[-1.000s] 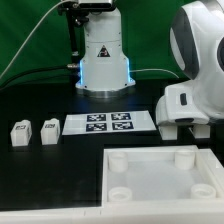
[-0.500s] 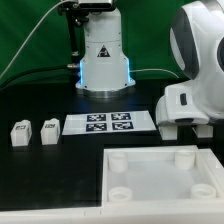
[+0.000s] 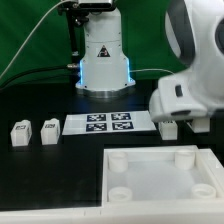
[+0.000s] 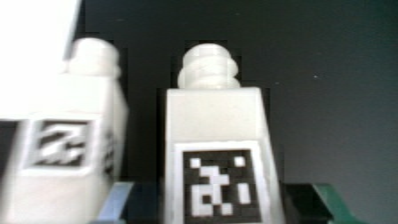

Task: Assemble one leg

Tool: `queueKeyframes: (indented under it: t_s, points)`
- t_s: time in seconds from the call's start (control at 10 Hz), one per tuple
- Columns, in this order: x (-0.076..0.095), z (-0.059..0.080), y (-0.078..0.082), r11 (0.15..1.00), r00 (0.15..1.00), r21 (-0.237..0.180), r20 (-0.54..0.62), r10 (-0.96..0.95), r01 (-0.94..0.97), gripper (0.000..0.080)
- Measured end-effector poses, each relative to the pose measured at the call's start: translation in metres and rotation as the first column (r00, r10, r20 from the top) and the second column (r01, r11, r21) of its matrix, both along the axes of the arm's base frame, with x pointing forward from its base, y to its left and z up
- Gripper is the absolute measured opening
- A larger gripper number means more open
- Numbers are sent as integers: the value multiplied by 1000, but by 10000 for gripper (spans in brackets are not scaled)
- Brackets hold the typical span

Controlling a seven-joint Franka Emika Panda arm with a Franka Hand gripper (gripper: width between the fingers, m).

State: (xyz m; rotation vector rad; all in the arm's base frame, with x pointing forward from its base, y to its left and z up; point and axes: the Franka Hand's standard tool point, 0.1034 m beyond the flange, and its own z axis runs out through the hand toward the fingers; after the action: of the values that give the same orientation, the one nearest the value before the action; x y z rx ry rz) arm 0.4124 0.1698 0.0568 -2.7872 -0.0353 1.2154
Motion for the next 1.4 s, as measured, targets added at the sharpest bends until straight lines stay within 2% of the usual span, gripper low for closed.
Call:
queueKeyframes:
  t_s: [0.1, 0.2, 0.3, 0.4, 0.5, 0.7, 0.9, 1.0, 1.2, 1.3, 1.4]
  points:
    - [19, 25, -6, 1000, 999, 17, 38, 0, 0, 291]
    - [28, 42, -17, 1000, 1000, 22, 26, -6, 6, 290]
    - [44, 51, -24, 999, 996, 29, 86, -17, 15, 291]
    - [60, 70, -32, 999, 981, 35, 190, -30, 24, 291]
    - [71, 82, -38, 999, 946, 30, 320, -47, 40, 291]
    - [75, 82, -38, 998, 841, 31, 536, -66, 58, 291]
    - [81, 80, -41, 998, 733, 38, 677, -65, 54, 291]
    - [102, 78, -51, 999, 633, 43, 773, -46, 21, 291]
    - [153, 103, -72, 999, 490, 43, 871, -35, -5, 291]
    - [179, 111, -79, 999, 360, 44, 932, -41, -1, 291]
    - [192, 119, -78, 999, 260, 50, 964, -49, 5, 291]
